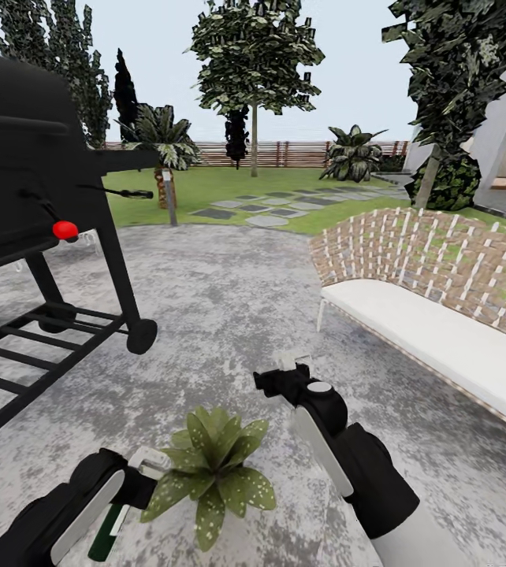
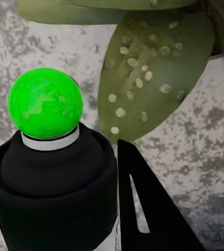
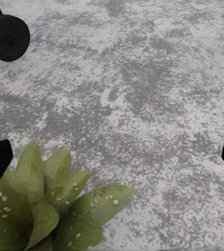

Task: Pick up the pesticide atomizer in the garden and spray insectifuge to fully cover both potted plants in the garden.

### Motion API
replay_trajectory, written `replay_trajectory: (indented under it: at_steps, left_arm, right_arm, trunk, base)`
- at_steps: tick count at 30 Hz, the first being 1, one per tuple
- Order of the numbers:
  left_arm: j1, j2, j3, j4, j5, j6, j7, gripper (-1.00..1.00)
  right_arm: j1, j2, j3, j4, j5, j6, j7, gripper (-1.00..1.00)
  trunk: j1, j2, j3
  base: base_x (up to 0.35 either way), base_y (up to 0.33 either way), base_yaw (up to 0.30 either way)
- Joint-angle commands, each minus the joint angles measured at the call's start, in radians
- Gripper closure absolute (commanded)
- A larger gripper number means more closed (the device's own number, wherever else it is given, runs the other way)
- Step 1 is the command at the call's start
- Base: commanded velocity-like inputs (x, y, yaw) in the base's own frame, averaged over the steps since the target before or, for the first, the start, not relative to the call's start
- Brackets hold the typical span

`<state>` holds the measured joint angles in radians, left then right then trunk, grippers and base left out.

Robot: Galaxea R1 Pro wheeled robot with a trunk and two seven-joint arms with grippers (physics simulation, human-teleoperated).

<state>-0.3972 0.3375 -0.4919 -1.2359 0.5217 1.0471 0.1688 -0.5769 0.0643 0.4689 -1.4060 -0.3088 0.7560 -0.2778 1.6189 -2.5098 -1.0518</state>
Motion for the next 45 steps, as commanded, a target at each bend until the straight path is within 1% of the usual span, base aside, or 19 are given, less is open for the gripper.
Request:
replay_trajectory:
  at_steps: [1, 20, 26, 29, 31, 32, 33, 34, 35, 36, 39, 43, 44, 45]
  left_arm:
    - [0.0, -0.001, -0.001, 0.004, 0.0, 0.0, 0.0, 1.0]
    - [0.0, -0.005, -0.003, 0.013, 0.001, 0.0, -0.001, 1.0]
    - [0.0, -0.003, -0.007, 0.013, 0.003, 0.0, -0.006, 1.0]
    - [0.0, 0.002, -0.014, 0.013, -0.002, 0.0, -0.075, 1.0]
    - [0.0, 0.021, -0.014, 0.011, -0.015, 0.0, -0.122, 1.0]
    - [0.0, 0.027, -0.014, 0.011, -0.042, 0.0, -0.161, 1.0]
    - [0.0, 0.03, -0.014, 0.011, -0.088, 0.0, -0.208, 1.0]
    - [0.0, 0.032, -0.012, 0.013, -0.198, 0.0, -0.323, 1.0]
    - [-0.001, 0.03, -0.01, 0.014, -0.268, 0.0, -0.39, 1.0]
    - [-0.001, 0.03, -0.009, 0.016, -0.286, 0.0, -0.412, 1.0]
    - [-0.003, 0.029, -0.009, 0.036, -0.307, 0.0, -0.437, 1.0]
    - [-0.006, 0.029, -0.01, 0.045, -0.311, 0.0, -0.443, 1.0]
    - [-0.01, 0.03, -0.01, 0.041, -0.31, 0.0, -0.457, 1.0]
    - [-0.028, 0.035, -0.01, 0.037, -0.313, 0.0, -0.528, 1.0]
  right_arm:
    - [0.0, 0.0, -0.046, -0.002, -0.003, 0.003, 0.0, -1.0]
    - [0.0, 0.0, -0.05, -0.001, -0.003, 0.003, 0.0, -1.0]
    - [0.0, 0.0, -0.05, -0.001, -0.003, 0.003, 0.0, -1.0]
    - [0.0, 0.0, -0.05, -0.001, -0.003, 0.003, 0.0, -1.0]
    - [0.0, 0.0, -0.05, -0.001, -0.003, 0.004, 0.0, -1.0]
    - [0.0, 0.0, -0.05, -0.001, -0.003, 0.004, 0.0, -1.0]
    - [0.0, 0.0, -0.05, -0.001, -0.003, 0.004, 0.0, -1.0]
    - [0.0, 0.0, -0.05, -0.001, -0.003, 0.003, 0.0, -1.0]
    - [0.0, 0.0, -0.05, -0.001, -0.003, 0.002, -0.001, -1.0]
    - [0.0, 0.0, -0.05, -0.001, -0.003, 0.002, -0.001, -1.0]
    - [0.0, 0.0, -0.049, -0.001, -0.002, 0.002, -0.001, -1.0]
    - [0.0, 0.0, -0.049, -0.001, -0.002, 0.002, -0.001, -1.0]
    - [0.0, 0.0, -0.049, -0.001, -0.002, 0.001, -0.001, -1.0]
    - [0.0, 0.0, -0.049, -0.001, -0.002, 0.001, -0.001, -1.0]
  trunk:
    - [0.0, 0.0, 0.0]
    - [0.0, 0.0, 0.0]
    - [0.0, 0.0, 0.0]
    - [0.0, 0.0, 0.0]
    - [0.0, 0.0, 0.0]
    - [0.0, 0.0, 0.0]
    - [0.0, 0.0, 0.0]
    - [0.0, 0.0, 0.0]
    - [0.0, 0.0, 0.0]
    - [0.0, 0.0, 0.0]
    - [0.0, 0.0, 0.0]
    - [0.0, 0.0, 0.0]
    - [0.0, 0.0, 0.0]
    - [0.0, 0.0, 0.0]
  base:
    - [0.0, 0.335, -0.281]
    - [0.0, 0.34, -0.294]
    - [0.02, 0.344, -0.295]
    - [0.1, 0.274, -0.295]
    - [0.016, 0.042, -0.295]
    - [0.003, 0.008, -0.295]
    - [0.001, 0.003, -0.183]
    - [0.0, 0.001, -0.031]
    - [0.0, 0.0, -0.008]
    - [0.0, 0.0, -0.004]
    - [0.0, 0.0, -0.001]
    - [0.0, 0.0, 0.0]
    - [0.0, 0.0, 0.0]
    - [0.0, 0.0, 0.0]
